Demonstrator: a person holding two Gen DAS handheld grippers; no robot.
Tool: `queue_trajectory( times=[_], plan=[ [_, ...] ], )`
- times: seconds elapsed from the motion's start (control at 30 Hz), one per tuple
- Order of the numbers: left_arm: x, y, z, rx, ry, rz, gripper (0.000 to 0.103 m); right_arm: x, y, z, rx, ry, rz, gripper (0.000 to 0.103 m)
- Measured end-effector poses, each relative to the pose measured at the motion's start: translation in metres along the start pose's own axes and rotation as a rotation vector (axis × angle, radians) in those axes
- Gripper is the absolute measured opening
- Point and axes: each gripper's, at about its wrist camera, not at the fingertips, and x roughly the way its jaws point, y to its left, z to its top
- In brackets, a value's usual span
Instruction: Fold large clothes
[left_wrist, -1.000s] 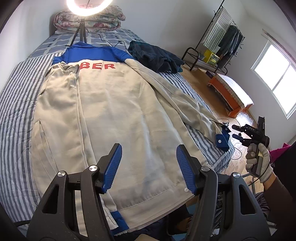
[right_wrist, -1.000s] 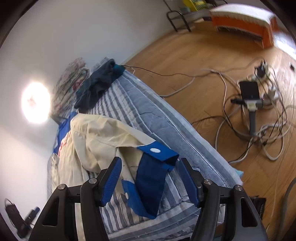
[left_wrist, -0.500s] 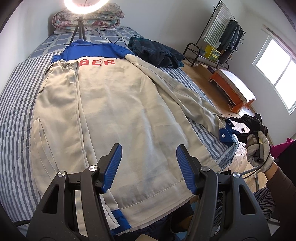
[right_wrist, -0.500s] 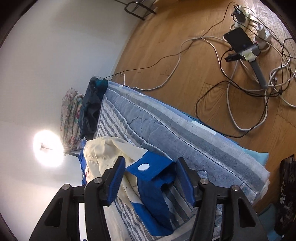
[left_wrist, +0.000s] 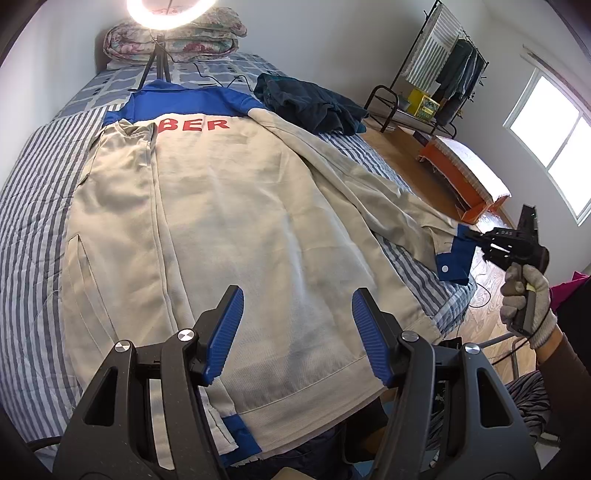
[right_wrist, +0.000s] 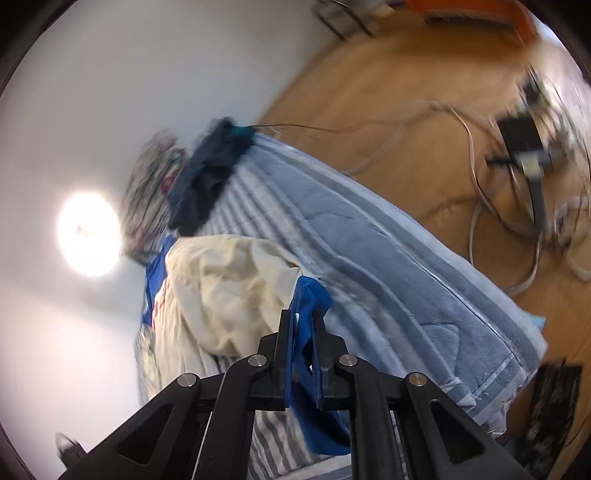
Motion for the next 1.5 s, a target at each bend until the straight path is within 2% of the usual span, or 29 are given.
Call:
queue_trajectory(
  times=[0.17,0.33,0.57,0.87,0.97,1.1,1.2,1.23,1.37,1.43,1.5],
  plan=[
    [-0.003,0.005,-0.001,-0.008,-0.005,0.003,0.063,-0.023,0.082,-0.029,-0.321,-0.060,0.005,0.005],
    [-0.007,0.016,-0.002,-0.042,-0.009,0.005,0.063,-0.020,0.139,-0.069,-0.523,-0.020,0.074,0.005],
    [-0.007,0.037,-0.003,-0.140,-0.004,-0.031,0.063,0.009,0.197,-0.152,-0.823,0.145,0.133,0.005],
    [0.009,0.050,-0.009,-0.241,0.044,-0.072,0.063,0.040,0.204,-0.252,-1.126,0.429,0.175,0.004],
    [0.022,0.048,-0.011,-0.256,0.077,-0.082,0.063,0.045,0.195,-0.262,-1.141,0.453,0.145,0.005],
    [0.041,0.041,-0.015,-0.245,0.118,-0.073,0.063,0.040,0.195,-0.254,-1.107,0.452,0.176,0.005],
    [0.053,0.037,-0.018,-0.239,0.146,-0.082,0.063,0.033,0.200,-0.247,-1.083,0.472,0.258,0.016],
    [0.056,0.036,-0.019,-0.241,0.154,-0.087,0.063,0.028,0.202,-0.245,-1.080,0.470,0.280,0.024],
    [0.070,0.032,-0.026,-0.253,0.198,-0.093,0.063,0.010,0.197,-0.225,-1.018,0.431,0.349,0.030],
    [0.076,0.032,-0.029,-0.257,0.215,-0.086,0.063,0.009,0.187,-0.204,-0.943,0.392,0.326,0.035],
    [0.082,0.032,-0.033,-0.280,0.238,-0.105,0.060,0.014,0.172,-0.181,-0.839,0.368,0.273,0.035]
  ],
)
